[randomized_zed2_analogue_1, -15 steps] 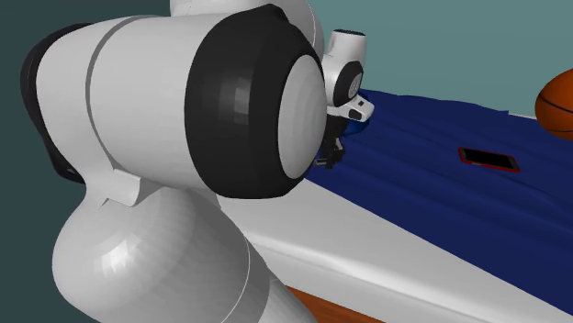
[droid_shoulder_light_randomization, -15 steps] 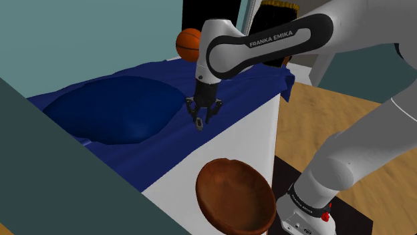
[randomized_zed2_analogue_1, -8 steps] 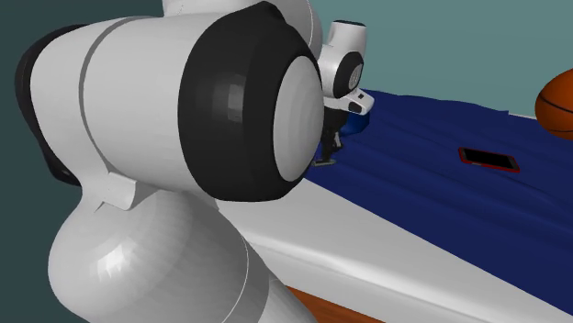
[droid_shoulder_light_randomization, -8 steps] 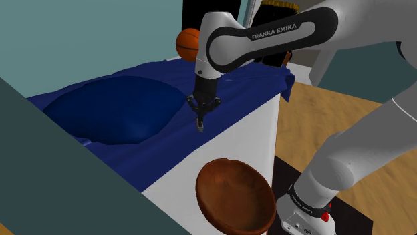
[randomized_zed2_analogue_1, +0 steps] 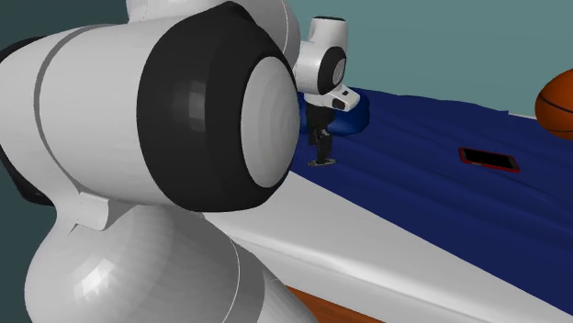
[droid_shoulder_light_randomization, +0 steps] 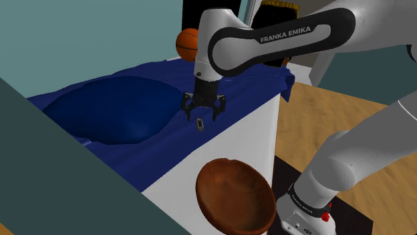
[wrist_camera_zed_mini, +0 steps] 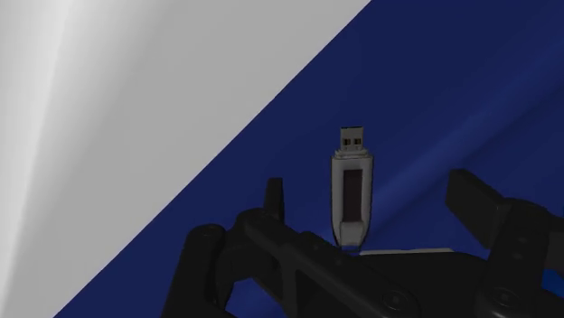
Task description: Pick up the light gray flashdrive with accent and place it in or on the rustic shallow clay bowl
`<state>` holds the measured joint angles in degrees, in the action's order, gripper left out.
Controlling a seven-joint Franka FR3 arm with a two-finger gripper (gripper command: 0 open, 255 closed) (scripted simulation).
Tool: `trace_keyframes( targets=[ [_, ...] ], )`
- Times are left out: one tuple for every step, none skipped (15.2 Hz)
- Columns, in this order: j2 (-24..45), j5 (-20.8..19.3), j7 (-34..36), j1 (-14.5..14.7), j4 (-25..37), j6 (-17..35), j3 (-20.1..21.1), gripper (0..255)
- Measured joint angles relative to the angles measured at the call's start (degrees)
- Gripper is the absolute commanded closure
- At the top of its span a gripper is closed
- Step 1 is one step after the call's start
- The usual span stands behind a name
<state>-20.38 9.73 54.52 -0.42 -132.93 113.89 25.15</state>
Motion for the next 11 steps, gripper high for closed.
trace_keyframes(
  targets=[
    [0.1,0.0,0.1,0.0,-0.6,0.7,0.1,0],
    [0.2,0.0,0.2,0.1,-1.1,1.3,0.2,0],
    [0.2,0.1,0.3,0.1,-1.8,2.0,0.4,0],
    [0.7,0.0,0.4,0.1,-2.2,2.9,0.6,0],
    [1.1,-0.1,0.4,0.0,-2.5,3.5,0.6,0],
    [1.2,-0.1,0.5,0.0,-2.8,3.9,0.7,0],
    [1.2,-0.1,0.5,0.0,-2.9,4.1,0.8,0],
    [1.3,-0.1,0.5,0.0,-3.0,4.2,0.8,0],
    [1.3,-0.1,0.5,0.0,-3.0,4.2,0.8,0],
    [1.3,-0.1,0.5,0.0,-3.0,4.3,0.8,0],
    [1.3,-0.1,0.5,0.0,-3.0,4.3,0.8,0]
  ],
)
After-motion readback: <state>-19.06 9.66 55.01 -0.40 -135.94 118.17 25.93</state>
